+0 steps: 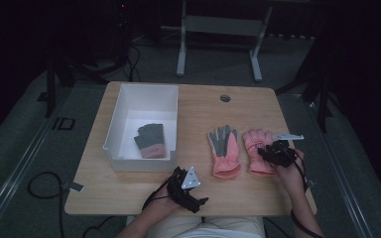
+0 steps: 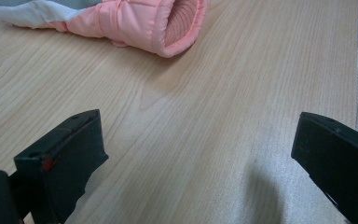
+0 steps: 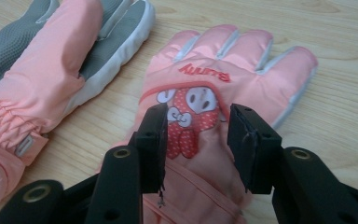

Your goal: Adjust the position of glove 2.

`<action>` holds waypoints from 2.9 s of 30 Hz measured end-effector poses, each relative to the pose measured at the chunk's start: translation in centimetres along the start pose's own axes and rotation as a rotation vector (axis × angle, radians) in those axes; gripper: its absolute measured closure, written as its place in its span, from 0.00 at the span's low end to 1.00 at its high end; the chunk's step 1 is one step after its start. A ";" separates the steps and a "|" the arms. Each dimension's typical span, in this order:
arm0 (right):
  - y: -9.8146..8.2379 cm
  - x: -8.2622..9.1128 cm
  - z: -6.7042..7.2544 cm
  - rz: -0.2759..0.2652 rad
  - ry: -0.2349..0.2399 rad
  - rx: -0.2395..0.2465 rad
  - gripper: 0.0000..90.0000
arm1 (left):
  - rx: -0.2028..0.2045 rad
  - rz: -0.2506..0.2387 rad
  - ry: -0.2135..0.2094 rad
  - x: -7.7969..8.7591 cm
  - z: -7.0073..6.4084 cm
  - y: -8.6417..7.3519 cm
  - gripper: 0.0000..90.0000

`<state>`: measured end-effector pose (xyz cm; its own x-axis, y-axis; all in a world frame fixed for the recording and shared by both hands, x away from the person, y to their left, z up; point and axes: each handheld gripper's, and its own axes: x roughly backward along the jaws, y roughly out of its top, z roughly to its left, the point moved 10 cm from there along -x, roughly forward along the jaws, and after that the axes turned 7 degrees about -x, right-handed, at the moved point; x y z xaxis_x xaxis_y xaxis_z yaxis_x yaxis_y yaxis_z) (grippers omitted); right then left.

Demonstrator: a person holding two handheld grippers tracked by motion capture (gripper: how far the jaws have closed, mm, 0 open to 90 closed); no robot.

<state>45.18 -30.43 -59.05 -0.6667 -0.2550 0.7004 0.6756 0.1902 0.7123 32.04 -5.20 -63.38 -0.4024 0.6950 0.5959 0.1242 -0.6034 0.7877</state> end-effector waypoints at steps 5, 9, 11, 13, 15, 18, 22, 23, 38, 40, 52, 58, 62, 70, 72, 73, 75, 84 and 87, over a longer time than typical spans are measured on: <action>-0.3 -0.9 -0.3 0.022 -0.037 0.012 0.74 | -0.002 0.001 0.001 0.0 0.0 0.0 0.02; -0.6 -1.7 -0.5 0.026 -0.041 -0.030 0.84 | -0.004 0.001 -0.001 -0.1 0.0 0.0 0.02; -0.6 -1.9 -0.4 0.028 -0.044 -0.047 0.90 | -0.005 0.001 -0.002 -0.2 0.0 0.1 0.02; -0.5 -1.8 -0.4 0.027 -0.048 -0.065 0.95 | -0.009 0.006 -0.001 -0.2 0.0 0.0 0.02; -0.2 -1.6 -0.4 0.018 -0.054 -0.076 0.97 | -0.007 0.003 -0.003 -0.2 -0.1 0.1 0.02; 0.3 -0.9 -0.2 -0.009 -0.061 -0.085 0.97 | -0.008 0.004 -0.005 -0.2 0.0 0.1 0.02; 1.3 0.2 0.0 -0.043 -0.074 -0.076 0.98 | -0.006 -0.001 -0.006 -0.2 0.0 0.2 0.02; 1.7 0.5 0.1 -0.052 -0.075 -0.084 0.98 | -0.008 0.002 -0.004 -0.2 0.0 0.1 0.02; 7.3 6.0 4.0 -0.172 -0.094 -0.097 0.98 | -0.011 0.000 -0.006 -0.2 -0.1 0.2 0.02; 8.1 6.5 5.1 -0.188 -0.086 -0.097 0.98 | -0.012 0.001 -0.006 -0.2 -0.1 0.1 0.02; 9.1 5.9 12.1 -0.189 0.002 -0.097 0.98 | -0.018 0.001 -0.009 -0.2 -0.3 0.2 0.02; 8.1 4.3 13.8 -0.147 0.017 -0.090 0.98 | -0.018 -0.001 -0.014 -0.1 -0.4 0.2 0.02; 7.1 3.5 14.0 -0.126 0.008 -0.097 0.98 | -0.017 -0.003 -0.016 -0.2 -0.3 0.2 0.02; 5.0 0.8 13.3 -0.050 -0.028 -0.115 0.97 | -0.030 0.001 -0.015 -0.2 -0.4 0.2 0.02; 4.6 0.3 13.3 -0.042 -0.026 -0.118 0.97 | -0.038 0.004 -0.014 -0.3 -0.4 0.2 0.02; 4.4 0.1 13.2 -0.038 -0.029 -0.119 0.97 | -0.036 0.007 -0.015 -0.3 -0.4 0.1 0.02; 4.2 -0.4 13.2 -0.031 -0.026 -0.124 0.97 | -0.034 0.005 -0.016 -0.3 -0.4 0.2 0.02; 3.3 -2.0 13.3 -0.007 -0.030 -0.106 0.95 | -0.034 0.007 -0.017 -0.3 -0.4 0.1 0.02; 3.3 -2.2 13.3 -0.004 -0.024 -0.097 0.94 | -0.033 0.006 -0.019 -0.3 -0.4 0.1 0.02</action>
<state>44.70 -16.63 -57.67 -0.6762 -0.2329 0.6990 0.6992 0.0960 0.7084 31.80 -5.64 -63.49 -0.3845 0.6982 0.6038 0.0965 -0.6201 0.7786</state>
